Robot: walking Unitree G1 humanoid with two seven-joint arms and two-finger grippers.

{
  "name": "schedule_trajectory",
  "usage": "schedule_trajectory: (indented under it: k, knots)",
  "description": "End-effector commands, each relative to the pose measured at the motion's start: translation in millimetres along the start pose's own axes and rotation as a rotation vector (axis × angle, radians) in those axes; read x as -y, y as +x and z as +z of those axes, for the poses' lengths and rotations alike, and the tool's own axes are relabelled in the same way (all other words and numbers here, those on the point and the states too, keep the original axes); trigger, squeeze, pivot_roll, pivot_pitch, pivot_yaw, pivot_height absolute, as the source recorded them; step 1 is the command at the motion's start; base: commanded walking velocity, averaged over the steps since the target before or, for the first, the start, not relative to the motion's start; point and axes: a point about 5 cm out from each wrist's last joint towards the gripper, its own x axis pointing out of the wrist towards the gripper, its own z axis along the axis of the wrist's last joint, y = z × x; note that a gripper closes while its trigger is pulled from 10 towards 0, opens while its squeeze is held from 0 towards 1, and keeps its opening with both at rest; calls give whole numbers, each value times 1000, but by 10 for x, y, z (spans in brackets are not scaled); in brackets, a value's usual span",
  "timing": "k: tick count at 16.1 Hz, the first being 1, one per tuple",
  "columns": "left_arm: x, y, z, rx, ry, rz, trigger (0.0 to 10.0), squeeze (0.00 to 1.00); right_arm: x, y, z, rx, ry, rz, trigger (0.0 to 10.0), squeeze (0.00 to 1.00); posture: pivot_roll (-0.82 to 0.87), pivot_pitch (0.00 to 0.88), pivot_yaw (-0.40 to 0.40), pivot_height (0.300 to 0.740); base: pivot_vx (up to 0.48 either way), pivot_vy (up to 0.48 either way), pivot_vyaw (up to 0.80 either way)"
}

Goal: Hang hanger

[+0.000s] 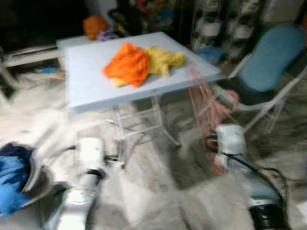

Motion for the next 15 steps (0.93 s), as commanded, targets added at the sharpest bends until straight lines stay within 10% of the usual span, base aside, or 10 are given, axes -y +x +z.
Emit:
schedule_trajectory:
  k: [1,15]
  knots:
    - [-85,-1,46,12,17,19,10000,0,-65,21,126,37,-1,11,10000,0,-4,0,23,740,0,480,0]
    - [7,-11,109,80,-17,-72,10000,0,-193,47,240,102,37,71,10000,0,-10,0,23,740,62,137,-39]
